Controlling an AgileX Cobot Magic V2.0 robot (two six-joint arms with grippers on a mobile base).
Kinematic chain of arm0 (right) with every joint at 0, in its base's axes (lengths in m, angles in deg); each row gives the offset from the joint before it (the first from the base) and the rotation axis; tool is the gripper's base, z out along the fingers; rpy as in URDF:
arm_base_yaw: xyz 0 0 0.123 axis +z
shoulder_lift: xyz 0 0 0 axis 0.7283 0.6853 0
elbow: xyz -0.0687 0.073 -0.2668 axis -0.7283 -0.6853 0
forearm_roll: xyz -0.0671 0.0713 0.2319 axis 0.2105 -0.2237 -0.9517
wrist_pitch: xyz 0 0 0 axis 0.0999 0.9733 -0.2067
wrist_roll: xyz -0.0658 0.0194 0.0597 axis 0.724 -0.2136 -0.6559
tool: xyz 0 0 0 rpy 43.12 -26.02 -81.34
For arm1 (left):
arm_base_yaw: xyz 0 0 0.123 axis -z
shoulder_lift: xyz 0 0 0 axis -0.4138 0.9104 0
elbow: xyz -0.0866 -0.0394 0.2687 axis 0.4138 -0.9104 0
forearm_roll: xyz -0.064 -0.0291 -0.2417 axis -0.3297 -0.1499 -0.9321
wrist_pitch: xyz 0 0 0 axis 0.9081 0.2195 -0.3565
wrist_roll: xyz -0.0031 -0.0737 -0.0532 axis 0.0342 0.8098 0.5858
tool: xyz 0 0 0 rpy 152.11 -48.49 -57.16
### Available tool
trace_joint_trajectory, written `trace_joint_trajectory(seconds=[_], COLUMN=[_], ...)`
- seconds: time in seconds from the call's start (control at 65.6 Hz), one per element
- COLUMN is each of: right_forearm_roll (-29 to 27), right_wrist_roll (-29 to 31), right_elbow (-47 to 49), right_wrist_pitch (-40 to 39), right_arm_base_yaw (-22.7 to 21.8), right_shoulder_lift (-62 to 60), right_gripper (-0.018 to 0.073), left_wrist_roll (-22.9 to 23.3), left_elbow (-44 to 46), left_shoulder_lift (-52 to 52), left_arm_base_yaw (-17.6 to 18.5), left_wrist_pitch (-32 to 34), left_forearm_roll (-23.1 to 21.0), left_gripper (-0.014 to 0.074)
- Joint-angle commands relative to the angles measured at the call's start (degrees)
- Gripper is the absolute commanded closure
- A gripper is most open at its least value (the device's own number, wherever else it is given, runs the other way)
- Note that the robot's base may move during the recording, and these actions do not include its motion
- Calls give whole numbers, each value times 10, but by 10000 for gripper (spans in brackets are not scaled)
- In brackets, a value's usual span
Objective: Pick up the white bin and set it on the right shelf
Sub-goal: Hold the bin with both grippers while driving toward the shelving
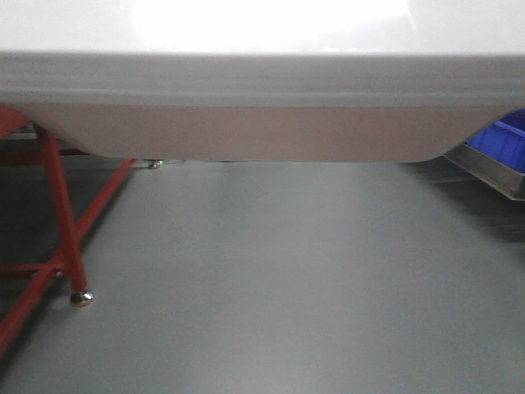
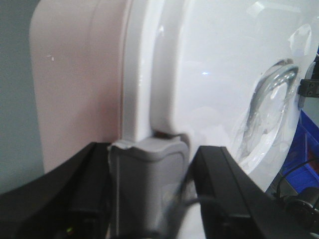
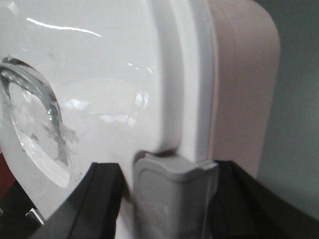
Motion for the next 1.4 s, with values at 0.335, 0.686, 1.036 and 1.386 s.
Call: trace_joint_trajectory(seconds=[0.335, 0.686, 1.036, 1.386], right_forearm_roll=[-90, -90, -90, -90], right_wrist_roll=[7, 7, 7, 7], right_elbow=[17, 17, 17, 17], right_wrist_pitch=[67, 67, 67, 67], right_arm_base_yaw=[5, 5, 5, 5], right_shoulder_lift=[-9, -9, -9, -9], right_gripper=[219, 219, 219, 219], left_wrist_roll=[-8, -8, -8, -8], left_elbow=[18, 18, 18, 18], left_shoulder_lift=[-13, -13, -13, -13], left_arm_base_yaw=[11, 11, 11, 11], left_wrist_pitch=[-37, -37, -37, -37], left_forearm_roll=[-87, -87, -87, -87], left_gripper=[388, 388, 388, 388])
